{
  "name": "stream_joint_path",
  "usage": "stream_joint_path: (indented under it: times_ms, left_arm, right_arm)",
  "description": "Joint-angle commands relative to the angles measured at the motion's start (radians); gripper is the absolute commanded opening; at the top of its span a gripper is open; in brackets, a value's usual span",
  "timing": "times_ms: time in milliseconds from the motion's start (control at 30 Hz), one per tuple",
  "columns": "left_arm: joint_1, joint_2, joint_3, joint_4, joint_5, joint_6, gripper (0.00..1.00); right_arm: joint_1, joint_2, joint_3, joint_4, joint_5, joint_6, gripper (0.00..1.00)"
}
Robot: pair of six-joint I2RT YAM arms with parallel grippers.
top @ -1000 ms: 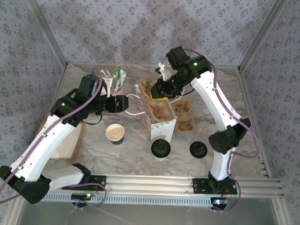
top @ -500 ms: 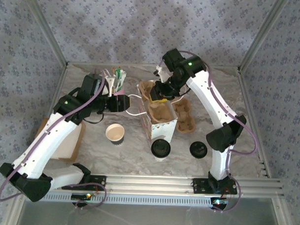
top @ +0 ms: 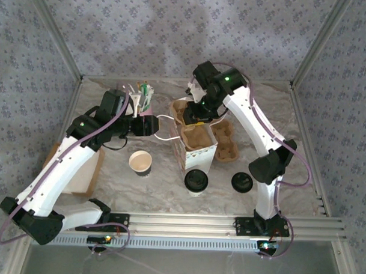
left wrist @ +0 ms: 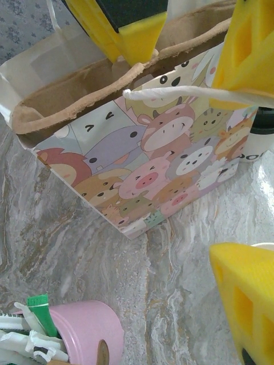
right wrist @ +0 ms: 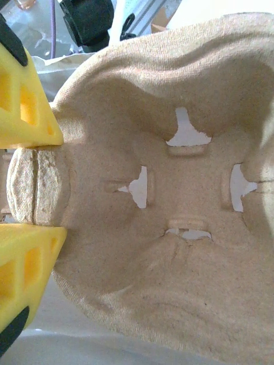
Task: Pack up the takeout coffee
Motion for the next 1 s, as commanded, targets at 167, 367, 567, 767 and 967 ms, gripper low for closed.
stream_joint_path:
  times_ms: [167,367,567,767,967]
  left_arm:
    - [0.007,-0.003,-0.002,0.029,0.023,-0.006,0.62]
    - [0.008,-0.006,-0.001,0.029,0.025,-0.009,0.62]
    - [0.007,-0.004,-0.002,0.032,0.030,-0.008,0.62]
    - [0.007,-0.005,-0.001,0.030,0.030,-0.008,0.62]
    - [0.007,-0.001,0.000,0.032,0.031,-0.008,0.62]
  right_arm:
    - [0.037,0.035,0.049,-0.073,0.100,-0.004,0.35]
    - [0.056,0.048,0.063,-0.099,0.165,0.000,0.35]
    - [0.076,0.072,0.085,-0.128,0.238,0.006,0.35]
    - [0.093,0.086,0.093,-0.144,0.266,0.007,0.35]
    - [0.106,0.095,0.093,-0.146,0.289,0.009,0.35]
